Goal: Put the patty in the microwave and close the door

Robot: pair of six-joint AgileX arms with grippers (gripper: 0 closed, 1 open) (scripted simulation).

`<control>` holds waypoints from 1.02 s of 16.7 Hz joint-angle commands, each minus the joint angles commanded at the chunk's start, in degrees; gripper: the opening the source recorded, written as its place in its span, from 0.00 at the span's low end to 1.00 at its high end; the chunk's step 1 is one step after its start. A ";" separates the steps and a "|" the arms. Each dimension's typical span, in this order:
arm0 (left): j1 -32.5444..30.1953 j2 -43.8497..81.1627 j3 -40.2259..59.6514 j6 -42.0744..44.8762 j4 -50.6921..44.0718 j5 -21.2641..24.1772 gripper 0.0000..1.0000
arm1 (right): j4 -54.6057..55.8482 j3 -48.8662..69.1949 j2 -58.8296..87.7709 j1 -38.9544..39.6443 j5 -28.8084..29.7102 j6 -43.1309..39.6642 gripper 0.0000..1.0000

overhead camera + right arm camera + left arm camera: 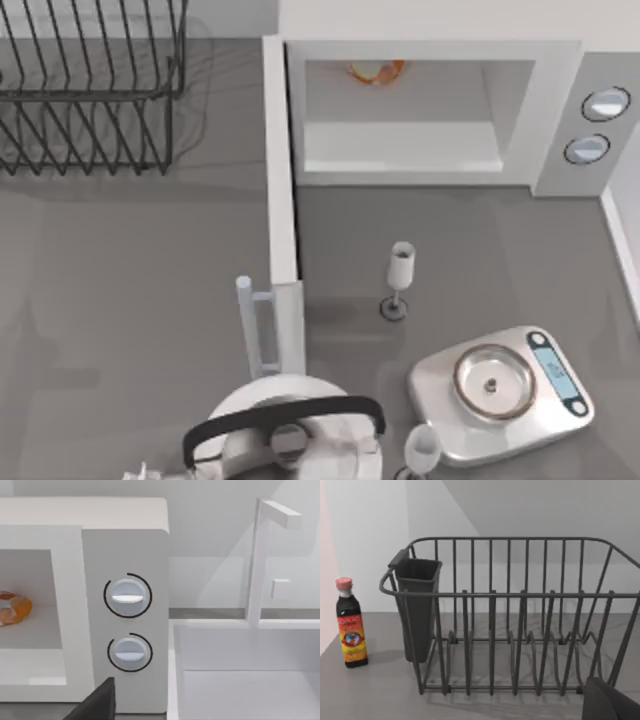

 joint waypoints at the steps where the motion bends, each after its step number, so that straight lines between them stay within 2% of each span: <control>1: 0.04 -0.01 0.00 0.00 -0.01 0.04 0.00 | 0.00 0.00 0.00 0.00 0.00 0.00 1.00; 5: -0.90 0.96 0.86 -0.18 -0.27 -0.88 0.00 | 0.00 0.00 0.00 0.00 0.00 0.00 1.00; 7: -3.95 4.02 3.24 -1.06 -1.70 -3.89 0.00 | 0.00 0.00 0.00 0.00 0.00 0.00 1.00; 10: -13.16 13.24 9.35 -3.68 -5.31 -12.71 0.00 | 0.00 0.00 0.00 0.00 0.00 0.00 1.00; 17: -45.53 47.67 27.81 -14.60 -15.85 -37.59 0.00 | 0.00 0.00 0.00 0.00 0.00 0.00 1.00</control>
